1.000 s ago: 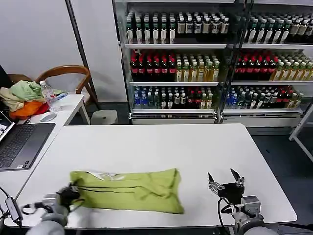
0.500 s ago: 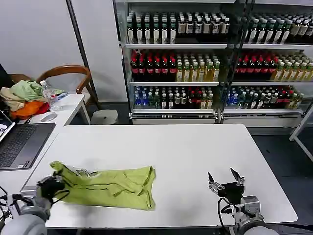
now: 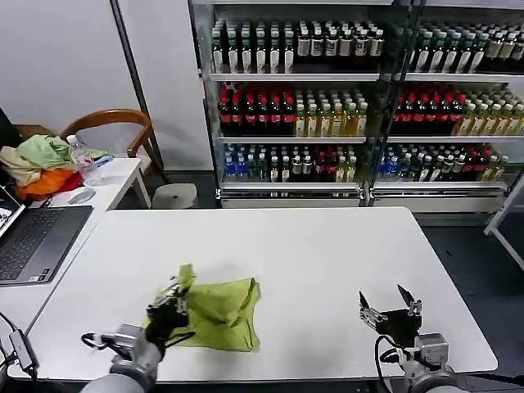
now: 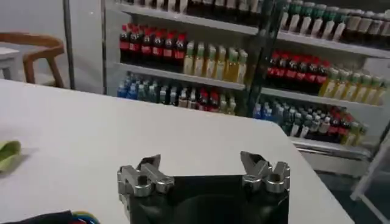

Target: Fold and organize the clothes.

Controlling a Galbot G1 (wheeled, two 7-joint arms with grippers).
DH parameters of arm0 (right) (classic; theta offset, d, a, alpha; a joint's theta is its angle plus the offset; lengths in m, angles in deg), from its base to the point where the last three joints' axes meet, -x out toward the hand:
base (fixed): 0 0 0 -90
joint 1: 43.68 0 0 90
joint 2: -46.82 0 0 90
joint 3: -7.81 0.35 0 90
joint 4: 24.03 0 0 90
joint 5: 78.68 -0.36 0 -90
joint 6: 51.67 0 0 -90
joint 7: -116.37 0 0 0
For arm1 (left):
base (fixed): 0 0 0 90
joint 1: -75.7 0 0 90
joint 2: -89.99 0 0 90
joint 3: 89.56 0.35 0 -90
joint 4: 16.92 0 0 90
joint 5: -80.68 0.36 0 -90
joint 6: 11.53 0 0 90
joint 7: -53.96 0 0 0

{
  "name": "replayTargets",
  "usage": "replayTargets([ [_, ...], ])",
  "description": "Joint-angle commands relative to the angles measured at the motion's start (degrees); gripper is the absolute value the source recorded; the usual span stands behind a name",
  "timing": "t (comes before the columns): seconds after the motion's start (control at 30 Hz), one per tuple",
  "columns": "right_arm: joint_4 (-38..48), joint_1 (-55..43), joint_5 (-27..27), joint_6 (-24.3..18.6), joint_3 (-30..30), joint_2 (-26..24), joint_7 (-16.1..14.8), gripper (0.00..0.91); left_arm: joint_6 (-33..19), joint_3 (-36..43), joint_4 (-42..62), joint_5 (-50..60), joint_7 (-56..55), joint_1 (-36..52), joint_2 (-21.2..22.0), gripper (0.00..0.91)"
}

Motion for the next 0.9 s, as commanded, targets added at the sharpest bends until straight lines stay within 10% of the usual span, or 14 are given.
replayTargets([
  [0.03,-0.3,0.9,0.3,0.1,1.1,0.2,0.1,0.907,-2.2,10.4,3.8,3.8,2.1,5.7,2.4,0.040],
  [0.33,-0.4,1.0,0.6,0.2,0.8,0.7,0.2,0.907,-3.2,11.2,8.4,4.6,2.5,8.1,2.1,0.060],
  [0.4,-0.6,1.1,0.6,0.2,0.8,0.7,0.2,0.907,-3.4,11.6,9.6,5.7,2.5,8.3,2.3,0.907],
  [0.9,-0.3,0.0,0.4,0.3,-0.3,0.0,0.0,0.907,-17.7,5.2,-1.8,-2.3,6.3,5.2,1.8,0.907],
])
